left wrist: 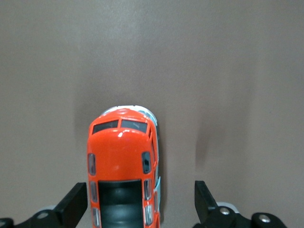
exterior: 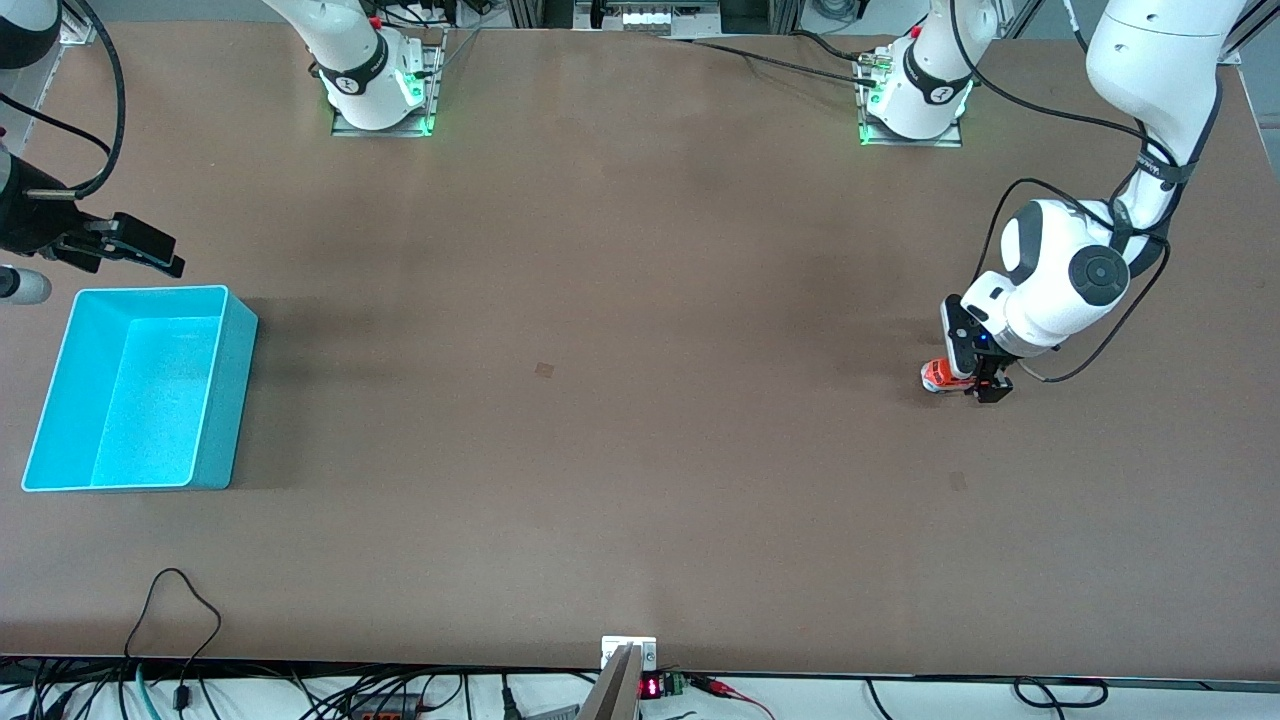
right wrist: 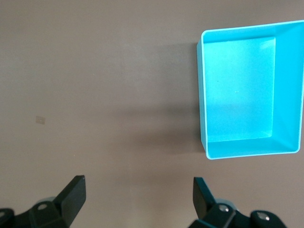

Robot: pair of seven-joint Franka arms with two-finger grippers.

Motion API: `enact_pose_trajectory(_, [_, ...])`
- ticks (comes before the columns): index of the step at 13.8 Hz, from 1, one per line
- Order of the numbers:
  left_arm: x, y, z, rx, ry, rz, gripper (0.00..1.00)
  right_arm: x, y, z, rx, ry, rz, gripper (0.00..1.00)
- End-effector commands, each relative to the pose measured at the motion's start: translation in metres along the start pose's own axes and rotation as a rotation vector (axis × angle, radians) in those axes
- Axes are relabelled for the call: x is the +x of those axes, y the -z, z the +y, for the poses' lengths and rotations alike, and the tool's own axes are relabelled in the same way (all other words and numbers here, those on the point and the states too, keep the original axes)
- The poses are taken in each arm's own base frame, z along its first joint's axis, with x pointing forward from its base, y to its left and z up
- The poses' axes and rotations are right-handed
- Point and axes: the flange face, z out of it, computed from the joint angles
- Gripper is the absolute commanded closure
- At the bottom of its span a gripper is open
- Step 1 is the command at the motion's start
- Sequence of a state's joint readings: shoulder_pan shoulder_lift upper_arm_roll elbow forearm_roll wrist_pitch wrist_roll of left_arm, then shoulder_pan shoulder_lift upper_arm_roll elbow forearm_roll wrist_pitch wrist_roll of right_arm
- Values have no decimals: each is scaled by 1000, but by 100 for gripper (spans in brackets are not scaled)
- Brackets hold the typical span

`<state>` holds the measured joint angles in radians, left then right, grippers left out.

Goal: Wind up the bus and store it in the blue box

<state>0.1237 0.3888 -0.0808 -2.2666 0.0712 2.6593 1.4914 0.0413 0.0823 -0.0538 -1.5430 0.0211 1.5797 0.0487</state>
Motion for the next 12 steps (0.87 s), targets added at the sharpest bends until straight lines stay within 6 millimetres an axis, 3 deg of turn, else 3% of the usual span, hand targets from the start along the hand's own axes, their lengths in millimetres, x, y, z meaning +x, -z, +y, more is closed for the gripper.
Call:
enact_pose_trajectory(1, [-3,8,-2,21,-56,-9,29,-2,4,3,-9,-2,-5,0])
enact_pose_trajectory(4, [-3,9,-3,35,-57,-8,49,-2,4,3,-9,-2,-5,0])
enact_pose_trajectory(6, [-3,9,-4,41,-56,-7,55,-2,4,3,-9,0,-5,0])
enact_pose_trajectory(12, [-3,0,2,-5,-41,-8,55,-2,4,3,-9,0,-5,0])
